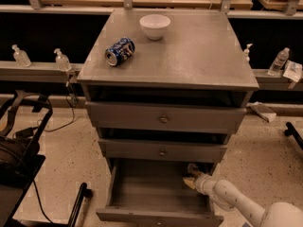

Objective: Pick 7up can from bottom drawer and place on counter

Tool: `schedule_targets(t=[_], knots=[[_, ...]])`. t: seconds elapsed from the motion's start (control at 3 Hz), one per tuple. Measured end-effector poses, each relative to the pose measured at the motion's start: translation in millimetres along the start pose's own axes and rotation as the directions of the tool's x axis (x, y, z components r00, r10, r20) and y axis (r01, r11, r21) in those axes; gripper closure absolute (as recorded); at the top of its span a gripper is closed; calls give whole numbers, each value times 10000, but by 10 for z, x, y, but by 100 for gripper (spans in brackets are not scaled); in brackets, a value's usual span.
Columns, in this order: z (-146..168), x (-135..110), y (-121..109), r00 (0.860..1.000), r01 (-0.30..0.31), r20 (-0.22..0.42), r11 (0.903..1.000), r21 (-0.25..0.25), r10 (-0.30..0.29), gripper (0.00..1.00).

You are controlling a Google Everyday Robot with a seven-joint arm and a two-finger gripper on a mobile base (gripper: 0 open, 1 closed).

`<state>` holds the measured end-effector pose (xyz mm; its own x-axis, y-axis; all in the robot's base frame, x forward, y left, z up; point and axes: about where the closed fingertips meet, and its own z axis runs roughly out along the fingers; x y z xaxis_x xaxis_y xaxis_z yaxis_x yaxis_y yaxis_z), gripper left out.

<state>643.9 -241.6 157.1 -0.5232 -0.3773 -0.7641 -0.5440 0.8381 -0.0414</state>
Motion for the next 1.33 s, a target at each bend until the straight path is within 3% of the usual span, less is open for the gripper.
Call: schedule_targets(t=[0.33,0.67,1.0,1.33], knots=[[-1,-1,0,10000,0,-1,10000,0,0,47],[15,-24,24,9998,105,-144,9999,127,-103,30],[-19,-86,69,9993,312,-211,9991,299,-306,22],[-74,-125,66,9993,335,-187,9983,480,-326,24]])
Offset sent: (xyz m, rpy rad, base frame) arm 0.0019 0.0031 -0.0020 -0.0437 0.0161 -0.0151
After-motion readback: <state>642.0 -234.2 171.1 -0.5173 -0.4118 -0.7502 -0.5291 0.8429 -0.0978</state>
